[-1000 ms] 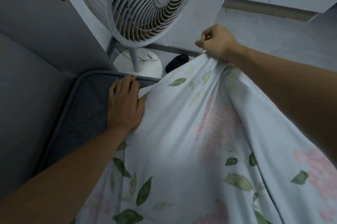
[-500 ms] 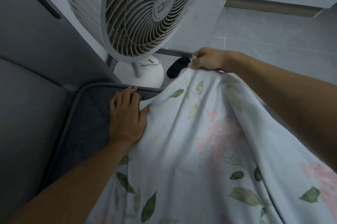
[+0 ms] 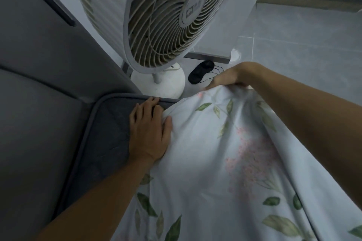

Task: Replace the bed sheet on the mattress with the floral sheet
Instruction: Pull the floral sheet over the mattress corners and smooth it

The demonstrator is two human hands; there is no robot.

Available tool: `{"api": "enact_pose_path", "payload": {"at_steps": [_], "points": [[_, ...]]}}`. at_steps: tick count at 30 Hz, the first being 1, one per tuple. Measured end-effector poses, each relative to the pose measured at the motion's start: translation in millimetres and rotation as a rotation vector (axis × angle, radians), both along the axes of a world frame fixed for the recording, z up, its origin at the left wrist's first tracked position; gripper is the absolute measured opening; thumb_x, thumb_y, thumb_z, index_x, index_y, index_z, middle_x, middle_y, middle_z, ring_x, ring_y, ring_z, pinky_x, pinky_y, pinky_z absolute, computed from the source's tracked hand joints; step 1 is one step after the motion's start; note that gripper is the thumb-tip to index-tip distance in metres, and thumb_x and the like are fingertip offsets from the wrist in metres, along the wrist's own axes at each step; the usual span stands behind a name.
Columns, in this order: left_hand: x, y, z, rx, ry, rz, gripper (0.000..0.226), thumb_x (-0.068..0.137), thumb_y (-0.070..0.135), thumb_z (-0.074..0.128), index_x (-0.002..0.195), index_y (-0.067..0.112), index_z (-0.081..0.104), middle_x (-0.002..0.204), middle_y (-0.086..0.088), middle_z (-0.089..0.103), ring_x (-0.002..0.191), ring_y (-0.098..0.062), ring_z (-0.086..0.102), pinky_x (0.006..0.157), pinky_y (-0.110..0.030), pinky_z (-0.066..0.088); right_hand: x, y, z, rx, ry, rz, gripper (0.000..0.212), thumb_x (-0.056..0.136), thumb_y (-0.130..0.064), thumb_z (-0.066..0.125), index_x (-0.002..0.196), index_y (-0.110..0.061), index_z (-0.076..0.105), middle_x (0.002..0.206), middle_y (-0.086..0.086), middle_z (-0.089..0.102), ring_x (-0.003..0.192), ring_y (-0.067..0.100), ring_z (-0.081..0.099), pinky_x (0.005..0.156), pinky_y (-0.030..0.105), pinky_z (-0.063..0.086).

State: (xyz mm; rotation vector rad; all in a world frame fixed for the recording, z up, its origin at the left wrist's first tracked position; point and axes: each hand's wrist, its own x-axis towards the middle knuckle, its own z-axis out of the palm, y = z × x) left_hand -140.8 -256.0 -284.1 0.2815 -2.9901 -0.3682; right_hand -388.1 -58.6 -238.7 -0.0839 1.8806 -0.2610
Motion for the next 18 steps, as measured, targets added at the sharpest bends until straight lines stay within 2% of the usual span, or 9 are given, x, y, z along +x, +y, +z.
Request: {"api": "enact_pose_path", "payload": {"at_steps": [2, 3, 6, 8, 10, 12, 13, 15, 18], "points": [[0.1, -0.4, 0.3, -0.008, -0.004, -0.002, 0.022, 0.100, 0.035, 0.048, 0.101, 0.014, 0.054, 0.142, -0.010, 0.053, 0.137, -0.029, 0.043, 0.119, -0.052, 0.026, -9.7, 5.0, 3.8, 0.035, -0.116, 0.019, 0.046, 0.090, -0.029, 0.071, 0.126, 0.000, 0.069, 0.113, 0.021, 0.075, 0.107, 0.037, 0.072, 0.104, 0.053, 0.054], [0.4, -0.4, 0.5, -0.008, -0.005, -0.002, 0.021, 0.099, 0.034, 0.048, 0.101, 0.014, 0.054, 0.142, -0.010, 0.053, 0.137, -0.029, 0.043, 0.119, -0.052, 0.026, -15.5, 6.8, 4.6, 0.014, -0.074, 0.013, 0.046, 0.087, -0.026, 0.076, 0.125, -0.002, 0.068, 0.113, 0.019, 0.075, 0.104, 0.038, 0.073, 0.100, 0.054, 0.056], [0.1, -0.4, 1.3, -0.002, -0.002, -0.001, 0.021, 0.099, 0.034, 0.049, 0.100, 0.014, 0.054, 0.141, -0.011, 0.054, 0.138, -0.030, 0.043, 0.119, -0.052, 0.026, -35.6, -0.8, 6.2, -0.200, 0.297, -0.064, 0.028, 0.085, -0.018, 0.081, 0.110, -0.008, 0.072, 0.106, 0.005, 0.072, 0.100, 0.025, 0.068, 0.100, 0.044, 0.056], [0.2, -0.6, 1.3, -0.001, 0.001, 0.000, 0.022, 0.098, 0.034, 0.050, 0.100, 0.013, 0.055, 0.141, -0.011, 0.054, 0.137, -0.030, 0.043, 0.119, -0.052, 0.025, -45.5, -21.9, 2.4, -0.330, 0.526, -0.039, 0.011, 0.084, -0.016, 0.077, 0.093, -0.010, 0.075, 0.094, 0.005, 0.069, 0.092, 0.021, 0.063, 0.096, 0.040, 0.056], [-0.4, -1.1, 0.8, 0.004, -0.001, -0.002, 0.023, 0.098, 0.034, 0.051, 0.101, 0.012, 0.056, 0.140, -0.011, 0.054, 0.137, -0.031, 0.044, 0.119, -0.052, 0.025, -43.9, -45.9, -6.3, -0.342, 0.744, 0.034, 0.013, 0.083, -0.027, 0.075, 0.093, -0.018, 0.072, 0.099, 0.006, 0.070, 0.095, 0.025, 0.064, 0.085, 0.035, 0.053], [-0.1, -1.4, 0.7, -0.005, -0.012, -0.002, 0.024, 0.098, 0.034, 0.050, 0.103, 0.012, 0.056, 0.140, -0.011, 0.054, 0.137, -0.031, 0.044, 0.120, -0.052, 0.025, -35.0, -60.2, -23.8, -0.307, 0.903, 0.055, 0.036, 0.085, -0.047, 0.073, 0.106, -0.018, 0.069, 0.106, 0.006, 0.068, 0.098, 0.028, 0.062, 0.081, 0.036, 0.050], [0.0, -1.4, 0.8, -0.008, -0.015, -0.002, 0.025, 0.098, 0.035, 0.049, 0.104, 0.012, 0.057, 0.140, -0.011, 0.054, 0.137, -0.031, 0.044, 0.120, -0.052, 0.025, -28.3, -61.4, -31.3, -0.289, 0.925, 0.028, 0.045, 0.087, -0.058, 0.069, 0.104, -0.016, 0.068, 0.101, 0.006, 0.066, 0.093, 0.028, 0.060, 0.078, 0.037, 0.048], [-0.1, -0.8, 1.2, -0.009, -0.015, -0.007, 0.026, 0.097, 0.034, 0.049, 0.106, 0.011, 0.057, 0.141, -0.011, 0.054, 0.137, -0.031, 0.044, 0.120, -0.052, 0.025, -20.4, -53.1, -44.8, -0.212, 0.820, -0.027, 0.063, 0.087, -0.075, 0.058, 0.100, -0.014, 0.069, 0.094, 0.007, 0.063, 0.086, 0.028, 0.056, 0.075, 0.036, 0.045], [0.0, -0.7, 0.7, -0.019, -0.019, -0.009, 0.025, 0.097, 0.034, 0.050, 0.107, 0.011, 0.057, 0.141, -0.011, 0.053, 0.138, -0.031, 0.043, 0.119, -0.052, 0.025, -17.5, -24.3, -52.4, -0.145, 0.409, -0.094, 0.066, 0.083, -0.073, 0.056, 0.115, -0.017, 0.071, 0.114, 0.005, 0.069, 0.096, 0.029, 0.064, 0.092, 0.041, 0.054]]}}
